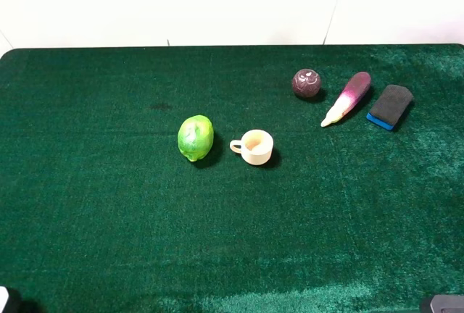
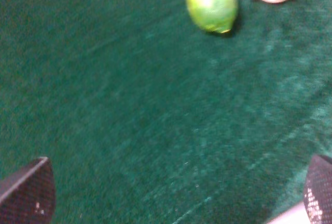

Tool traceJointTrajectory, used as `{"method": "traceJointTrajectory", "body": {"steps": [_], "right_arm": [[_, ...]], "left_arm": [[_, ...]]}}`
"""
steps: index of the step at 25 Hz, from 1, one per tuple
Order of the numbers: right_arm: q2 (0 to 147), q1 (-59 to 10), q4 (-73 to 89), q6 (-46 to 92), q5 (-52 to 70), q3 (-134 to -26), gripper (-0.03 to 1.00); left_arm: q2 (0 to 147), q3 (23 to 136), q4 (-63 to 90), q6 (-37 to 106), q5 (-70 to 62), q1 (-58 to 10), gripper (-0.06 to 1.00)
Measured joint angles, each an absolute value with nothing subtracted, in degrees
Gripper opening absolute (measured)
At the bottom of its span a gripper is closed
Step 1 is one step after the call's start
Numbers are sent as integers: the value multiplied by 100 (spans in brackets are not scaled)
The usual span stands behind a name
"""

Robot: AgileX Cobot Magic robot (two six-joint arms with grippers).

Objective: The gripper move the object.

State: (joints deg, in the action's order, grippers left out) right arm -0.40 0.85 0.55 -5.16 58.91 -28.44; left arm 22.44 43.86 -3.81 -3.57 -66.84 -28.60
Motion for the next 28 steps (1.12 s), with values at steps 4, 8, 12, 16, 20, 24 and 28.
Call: {"method": "traceJointTrajectory", "body": {"steps": [4,8,12,16,20,24,28], "right_arm": [[-40,85,55,-516,5891,-2844,69],[-40,85,55,-516,5891,-2844,69],[-40,85,55,-516,5891,-2844,69],[-40,85,55,-516,5891,-2844,69],[-40,85,55,-516,5891,-2844,69],[-40,85,55,-516,5891,-2844,69],[-40,85,55,-516,5891,-2844,69]], "left_arm": [[1591,3894,-381,-357,-6577,-2111,97],[1113,3447,-381,-357,-6423,-1419,97],[825,3044,-349,-357,-6338,-886,97],[526,2891,-220,-281,-6118,-544,97],[161,2891,-173,-115,-6100,-402,97],[-34,2891,-162,134,-6100,-382,97],[-44,2891,-151,174,-6100,-382,97]]}}
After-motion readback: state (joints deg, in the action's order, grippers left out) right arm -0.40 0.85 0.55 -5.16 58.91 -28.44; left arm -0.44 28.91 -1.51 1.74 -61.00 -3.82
